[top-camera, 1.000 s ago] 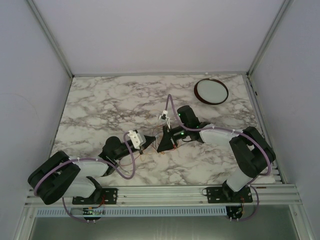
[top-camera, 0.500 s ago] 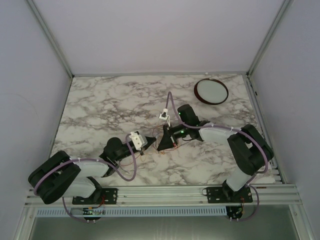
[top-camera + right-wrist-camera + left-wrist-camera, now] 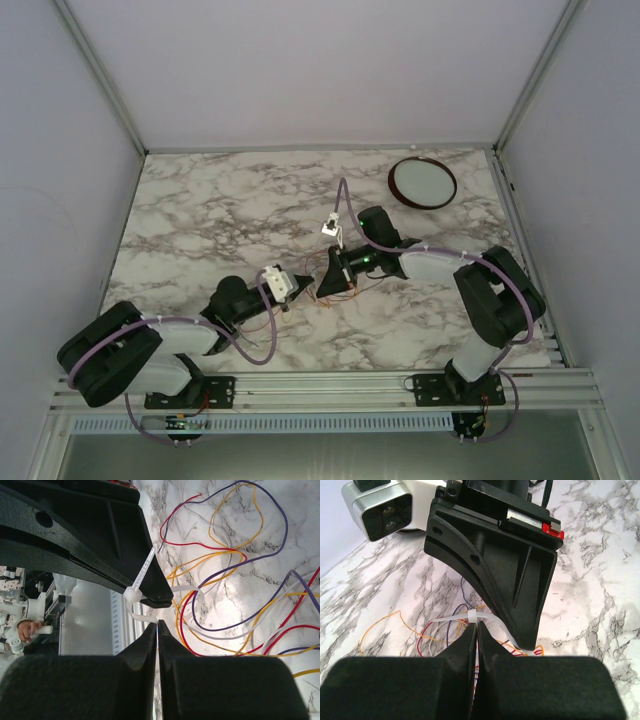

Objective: Zip-tie the wires
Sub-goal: Tie the cable at the center of the board.

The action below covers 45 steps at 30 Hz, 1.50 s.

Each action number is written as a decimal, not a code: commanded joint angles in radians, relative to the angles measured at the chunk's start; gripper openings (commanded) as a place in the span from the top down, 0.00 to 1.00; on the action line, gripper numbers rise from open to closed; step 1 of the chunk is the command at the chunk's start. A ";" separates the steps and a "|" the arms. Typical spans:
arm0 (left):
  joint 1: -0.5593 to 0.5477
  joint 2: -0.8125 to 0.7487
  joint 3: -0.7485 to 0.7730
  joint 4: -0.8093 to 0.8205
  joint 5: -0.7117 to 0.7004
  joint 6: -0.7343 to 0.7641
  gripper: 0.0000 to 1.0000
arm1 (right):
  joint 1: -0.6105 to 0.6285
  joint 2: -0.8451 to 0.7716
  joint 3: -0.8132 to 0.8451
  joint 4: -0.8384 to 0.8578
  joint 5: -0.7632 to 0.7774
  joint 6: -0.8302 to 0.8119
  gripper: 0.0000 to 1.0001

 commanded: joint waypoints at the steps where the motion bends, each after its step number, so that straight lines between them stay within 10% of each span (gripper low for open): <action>1: -0.014 0.014 -0.020 -0.011 0.002 0.036 1.00 | -0.014 -0.005 0.054 0.017 -0.015 0.015 1.00; 30: -0.020 0.070 0.002 0.049 -0.057 -0.067 1.00 | 0.006 0.012 0.036 0.003 0.011 -0.029 1.00; 45: -0.021 0.122 0.004 0.128 -0.072 -0.115 1.00 | -0.005 -0.023 0.019 -0.023 0.022 -0.054 0.74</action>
